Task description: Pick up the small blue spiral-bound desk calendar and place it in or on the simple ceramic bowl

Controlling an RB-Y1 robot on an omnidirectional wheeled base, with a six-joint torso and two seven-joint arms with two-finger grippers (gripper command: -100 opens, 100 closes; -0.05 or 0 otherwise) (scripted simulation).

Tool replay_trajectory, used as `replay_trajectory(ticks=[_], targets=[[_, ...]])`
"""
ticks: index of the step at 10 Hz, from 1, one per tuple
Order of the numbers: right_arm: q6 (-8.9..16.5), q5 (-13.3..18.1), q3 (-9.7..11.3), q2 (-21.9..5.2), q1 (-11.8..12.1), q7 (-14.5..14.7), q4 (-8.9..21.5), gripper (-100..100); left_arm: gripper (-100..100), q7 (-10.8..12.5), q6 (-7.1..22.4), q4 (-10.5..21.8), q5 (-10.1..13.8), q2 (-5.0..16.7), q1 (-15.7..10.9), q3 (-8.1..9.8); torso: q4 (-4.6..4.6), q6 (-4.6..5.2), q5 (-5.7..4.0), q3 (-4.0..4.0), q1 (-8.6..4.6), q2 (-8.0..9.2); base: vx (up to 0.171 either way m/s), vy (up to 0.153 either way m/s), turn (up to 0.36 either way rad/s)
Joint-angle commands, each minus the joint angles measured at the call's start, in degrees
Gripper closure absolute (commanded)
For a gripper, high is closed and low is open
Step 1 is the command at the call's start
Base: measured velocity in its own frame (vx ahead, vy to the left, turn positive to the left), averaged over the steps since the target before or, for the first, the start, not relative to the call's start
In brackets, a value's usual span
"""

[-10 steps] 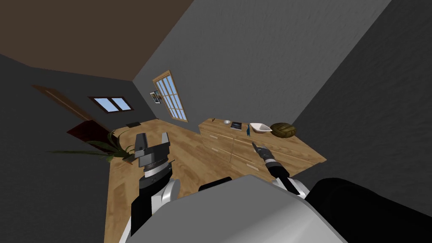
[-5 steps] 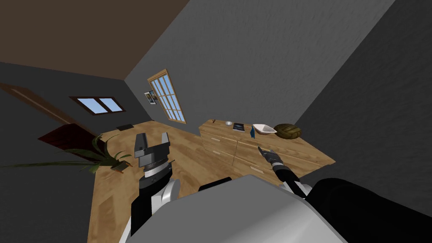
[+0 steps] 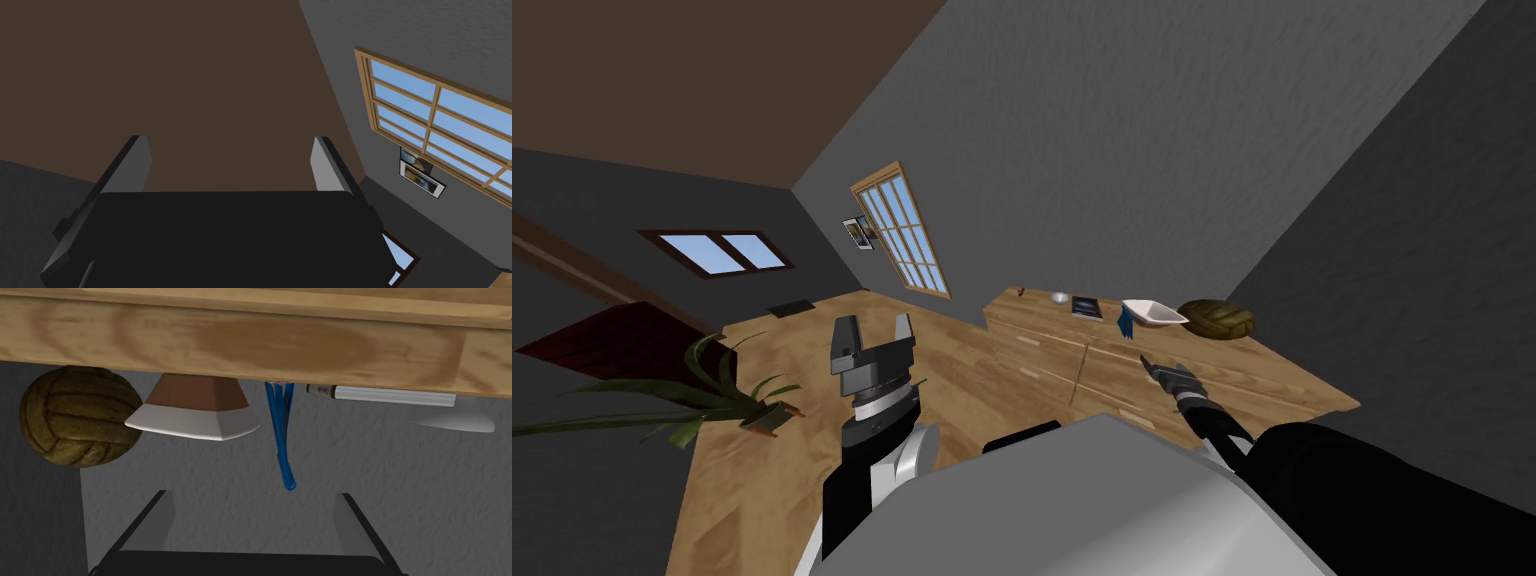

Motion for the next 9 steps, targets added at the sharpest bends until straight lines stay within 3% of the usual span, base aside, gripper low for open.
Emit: replay_trajectory(ticks=[1, 7, 8, 9], targets=[[1.2, 0.9, -1.2, -1.2, 0.0, 0.2, 0.8, -100, 0, 0.0, 0.0, 0.0, 0.0, 0.0, 0.0, 0.00, 0.00, 0.00, 0.00, 0.00, 0.00, 0.00, 0.282, 0.016, 0.000], [2.3, 1.9, -2.7, -3.4, -0.9, 0.6, 0.9, -100, 0, 0.0, 0.0, 0.0, 0.0, 0.0, 0.0, 0.01, 0.05, -0.01, -0.16, 0.14, -0.71, 0.26, 0.179, -0.083, 0.044], [2.2, 2.0, -2.7, -3.4, -1.0, 0.6, 0.9, 0, 0, 0.0, 0.0, 0.0, 0.0, 0.0, 0.0, 0.01, 0.09, 0.01, -0.14, 0.28, -0.50, 0.55, 0.017, -0.013, 0.003], [2.2, 2.0, -2.7, -3.4, -1.0, 0.6, 0.9, -100, 0, 0.0, 0.0, 0.0, 0.0, 0.0, 0.0, 0.00, 0.16, 0.02, -0.08, 0.46, -0.30, 0.84, 0.009, -0.006, 0.002]])
